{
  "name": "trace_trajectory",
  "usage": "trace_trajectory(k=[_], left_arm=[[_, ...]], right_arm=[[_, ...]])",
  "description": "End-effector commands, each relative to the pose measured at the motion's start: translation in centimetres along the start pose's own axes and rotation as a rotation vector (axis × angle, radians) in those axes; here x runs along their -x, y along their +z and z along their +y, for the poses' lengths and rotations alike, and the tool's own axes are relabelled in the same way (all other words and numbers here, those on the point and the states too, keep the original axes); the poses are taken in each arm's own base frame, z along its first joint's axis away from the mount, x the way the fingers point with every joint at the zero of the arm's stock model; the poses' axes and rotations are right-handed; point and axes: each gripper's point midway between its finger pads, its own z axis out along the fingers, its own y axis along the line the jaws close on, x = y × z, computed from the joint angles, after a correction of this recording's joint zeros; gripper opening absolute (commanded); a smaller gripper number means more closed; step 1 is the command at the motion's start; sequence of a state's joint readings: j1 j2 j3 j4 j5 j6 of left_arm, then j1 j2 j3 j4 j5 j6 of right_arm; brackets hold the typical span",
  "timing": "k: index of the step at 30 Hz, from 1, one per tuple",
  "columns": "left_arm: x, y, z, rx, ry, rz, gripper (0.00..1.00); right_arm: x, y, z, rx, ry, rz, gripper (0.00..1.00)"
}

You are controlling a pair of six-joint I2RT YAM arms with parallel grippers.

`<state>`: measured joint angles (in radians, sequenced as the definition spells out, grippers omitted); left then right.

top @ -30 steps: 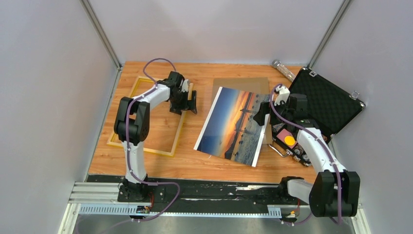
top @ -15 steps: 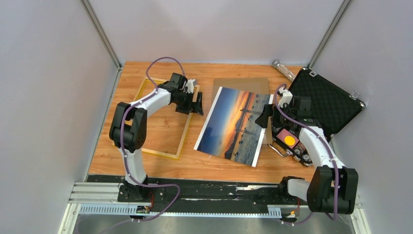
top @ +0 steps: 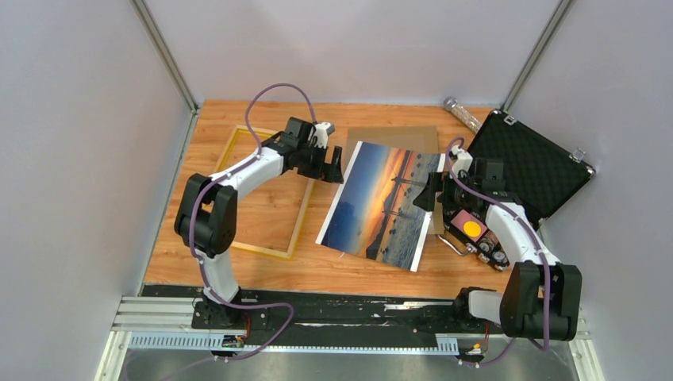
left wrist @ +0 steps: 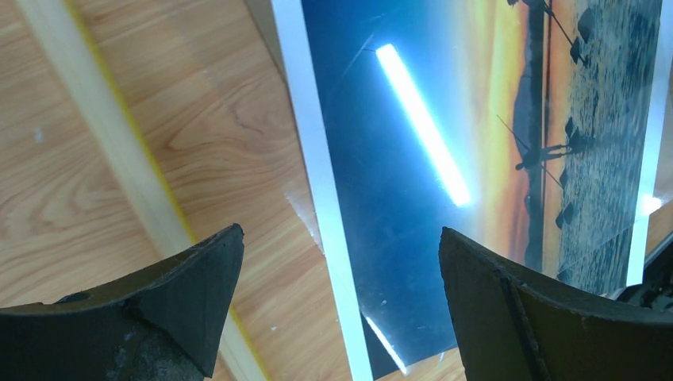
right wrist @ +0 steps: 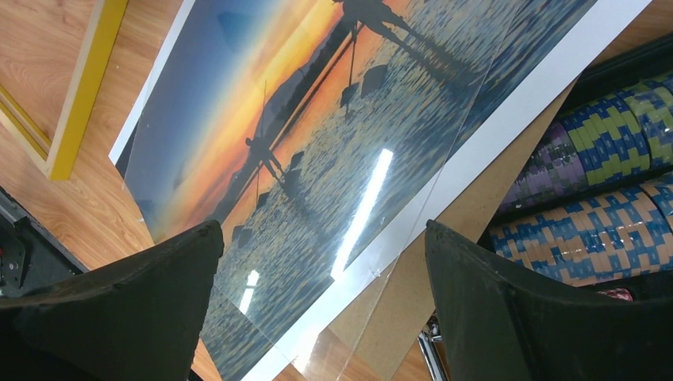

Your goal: Put the photo into the frame

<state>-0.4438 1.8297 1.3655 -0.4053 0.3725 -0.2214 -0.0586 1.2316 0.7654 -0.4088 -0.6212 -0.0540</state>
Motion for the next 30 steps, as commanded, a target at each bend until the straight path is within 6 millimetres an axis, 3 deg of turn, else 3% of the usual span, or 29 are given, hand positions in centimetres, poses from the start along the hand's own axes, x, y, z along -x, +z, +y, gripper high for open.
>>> trace_trajectory(k=[1, 14, 30], left_arm=[[0.2, 1.9, -1.6, -0.083, 0.026, 0.015, 1.0], [-3.0, 5.0, 0.0, -0.019, -0.112, 0.112, 0.99], [-5.4, 7.3, -0.2, -0.055, -0.195, 0.187, 0.99]], right_arm=[[0.3, 0.3, 0.1, 0.021, -0.008, -0.002, 0.95], [-0.1, 0.7, -0.1, 0.027, 0.014, 0.025, 0.95], [-0.5, 1.3, -0.3, 0.04, 0.051, 0.057, 0.95]])
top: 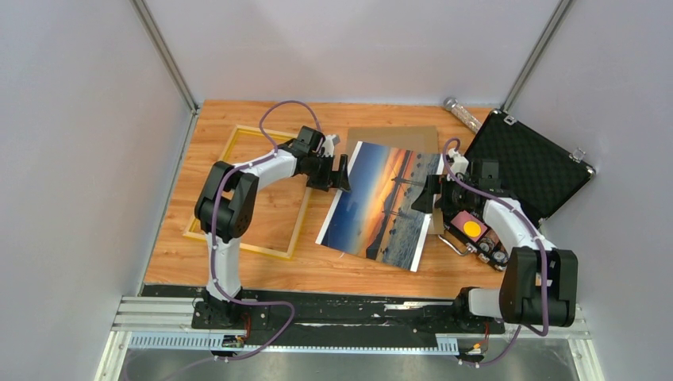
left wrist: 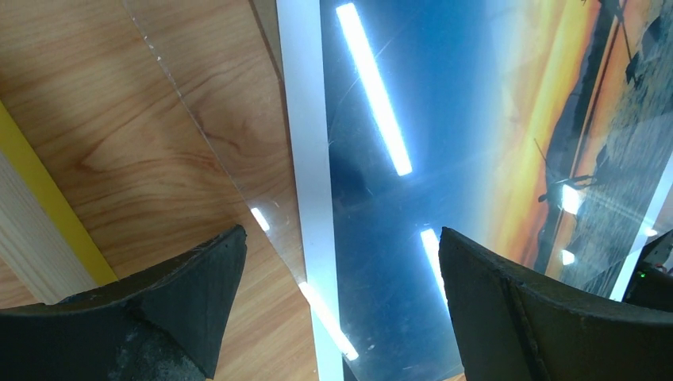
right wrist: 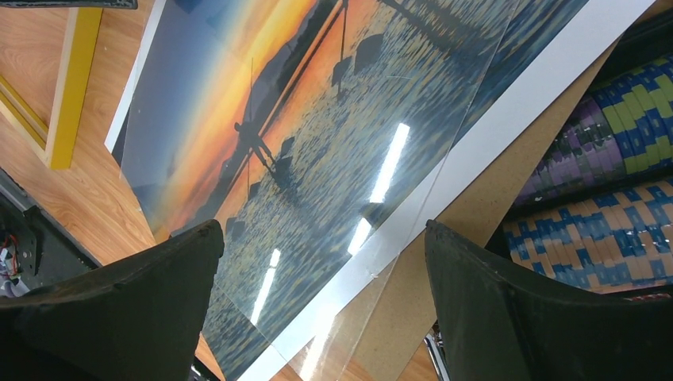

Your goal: Put the photo into the frame

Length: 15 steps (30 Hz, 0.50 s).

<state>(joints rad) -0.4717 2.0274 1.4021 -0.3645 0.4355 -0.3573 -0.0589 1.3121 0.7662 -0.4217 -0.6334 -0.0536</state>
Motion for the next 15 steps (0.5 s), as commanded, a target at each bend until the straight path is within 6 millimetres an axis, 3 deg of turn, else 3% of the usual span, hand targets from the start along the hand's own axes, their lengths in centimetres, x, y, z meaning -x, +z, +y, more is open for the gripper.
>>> trace_trajectory(k=[1, 15], left_arm=[[-1.5, 1.8, 0.3, -0.005, -0.035, 0.051, 0.99], [-3.0, 2.2, 0.7, -0.009, -0.055, 0.074, 0.99]], right_arm=[[1.2, 0.0, 0.4, 0.029, -0.002, -0.014, 0.95], [0.8, 0.6, -0.8, 0.039, 0.095, 0.028, 0.95]])
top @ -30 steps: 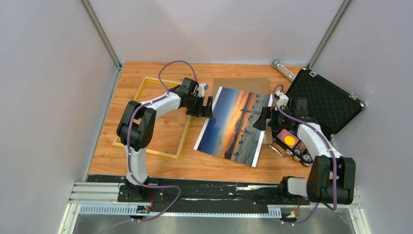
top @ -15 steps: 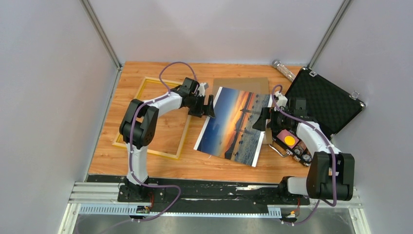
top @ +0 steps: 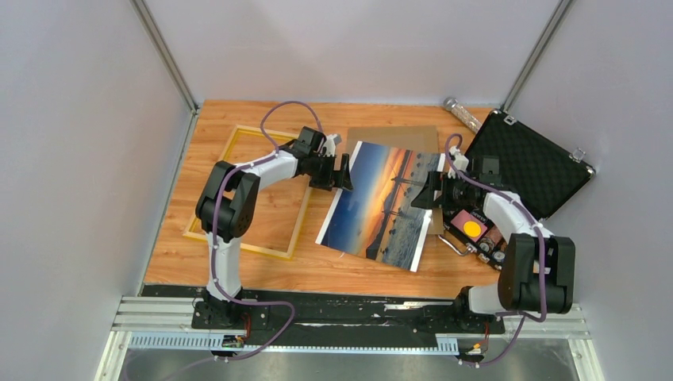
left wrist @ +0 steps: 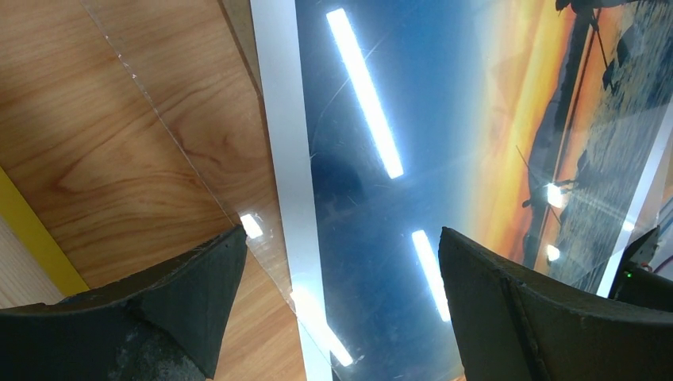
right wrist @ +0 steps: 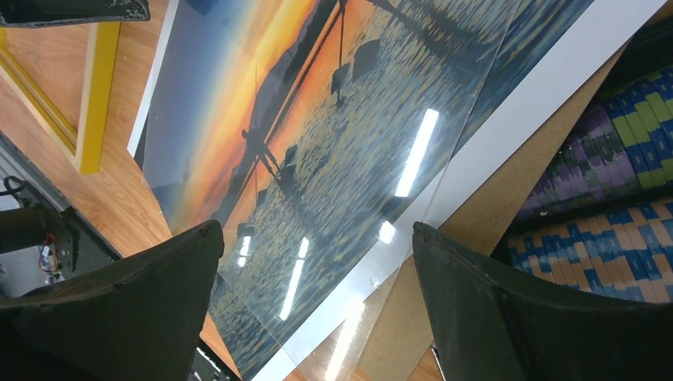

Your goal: Put the photo into the frame

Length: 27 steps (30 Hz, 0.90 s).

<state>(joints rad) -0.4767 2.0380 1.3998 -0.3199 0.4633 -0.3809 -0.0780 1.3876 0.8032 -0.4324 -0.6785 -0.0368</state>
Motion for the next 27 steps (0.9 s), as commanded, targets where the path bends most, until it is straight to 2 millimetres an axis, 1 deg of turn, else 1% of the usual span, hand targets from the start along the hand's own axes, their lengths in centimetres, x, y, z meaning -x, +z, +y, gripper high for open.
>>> trace_trajectory(k=[1, 5, 9, 17, 22, 27], left_arm=[[-3.5, 1.6, 1.5, 0.027, -0.051, 0.087, 0.99], [-4.2, 2.0, 1.6, 0.012, -0.063, 0.089, 0.99], [-4.6, 2.2, 1.4, -0.016, -0.072, 0.088, 0.99], [-4.5, 1.8, 0.4, -0.072, -0.061, 0.068, 0.99], [-3.8, 1.0, -0.6, -0.131, -0.055, 0.029, 0.99], [-2.6, -0.4, -0.7, -0.176, -0.076, -0.024, 1.0]], right_arm=[[0.7, 0.0, -0.4, 0.012, 0.046, 0.0, 0.95], [0.5, 0.2, -0.7, 0.046, 0.101, 0.016, 0.95], [0.5, 0.3, -0.4, 0.093, 0.131, 0.03, 0.94], [0.9, -0.1, 1.1, 0.19, 0.141, 0.023, 0.94], [1.1, -0.2, 1.6, 0.226, 0.142, 0.024, 0.93], [1.2, -0.2, 1.8, 0.245, 0.144, 0.026, 0.92]])
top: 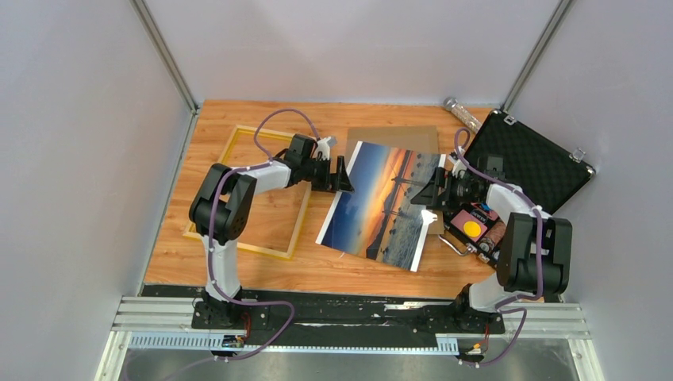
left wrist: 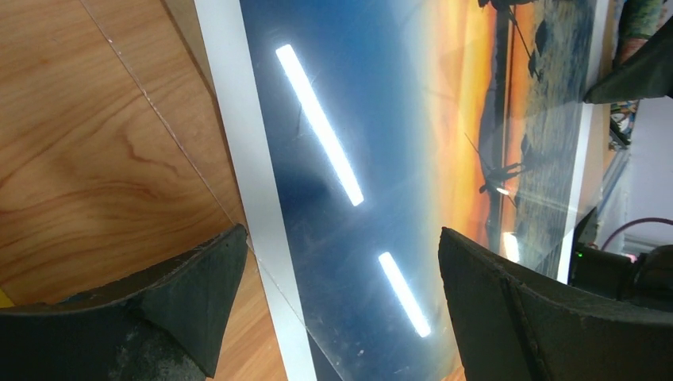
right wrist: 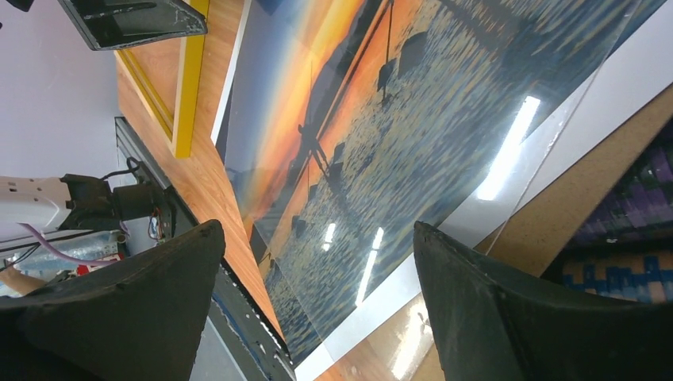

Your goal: Put the photo into the frame

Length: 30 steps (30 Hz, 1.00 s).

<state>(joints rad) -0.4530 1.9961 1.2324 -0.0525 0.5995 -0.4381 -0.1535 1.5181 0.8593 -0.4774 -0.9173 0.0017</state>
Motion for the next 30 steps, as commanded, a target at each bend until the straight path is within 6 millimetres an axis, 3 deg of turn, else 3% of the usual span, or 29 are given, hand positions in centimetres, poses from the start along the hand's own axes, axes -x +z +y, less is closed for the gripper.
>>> trace_trajectory(k=[1, 6, 15, 30], left_arm=[[-1.9, -1.0, 0.5, -0.012, -0.083, 0.042, 1.0], [-1.5, -1.6, 1.3, 0.006, -0.094, 0.028, 1.0], [-2.1, -1.2, 2.1, 0.025, -0.099, 0.049, 0.99], [-1.5, -1.4, 2.7, 0.065, -0.044, 0.035, 0.99]], right_arm=[[0.9, -0.1, 1.0, 0.047, -0.029, -0.009, 0.93], [1.3, -0.5, 0.8, 0.02, -0.034, -0.017, 0.92], [0.9, -3.5, 0.6, -0.097, -0.172, 0.001, 0.91], [-7.4, -6.9, 0.0, -0.097, -0.429, 0.337, 0.89]])
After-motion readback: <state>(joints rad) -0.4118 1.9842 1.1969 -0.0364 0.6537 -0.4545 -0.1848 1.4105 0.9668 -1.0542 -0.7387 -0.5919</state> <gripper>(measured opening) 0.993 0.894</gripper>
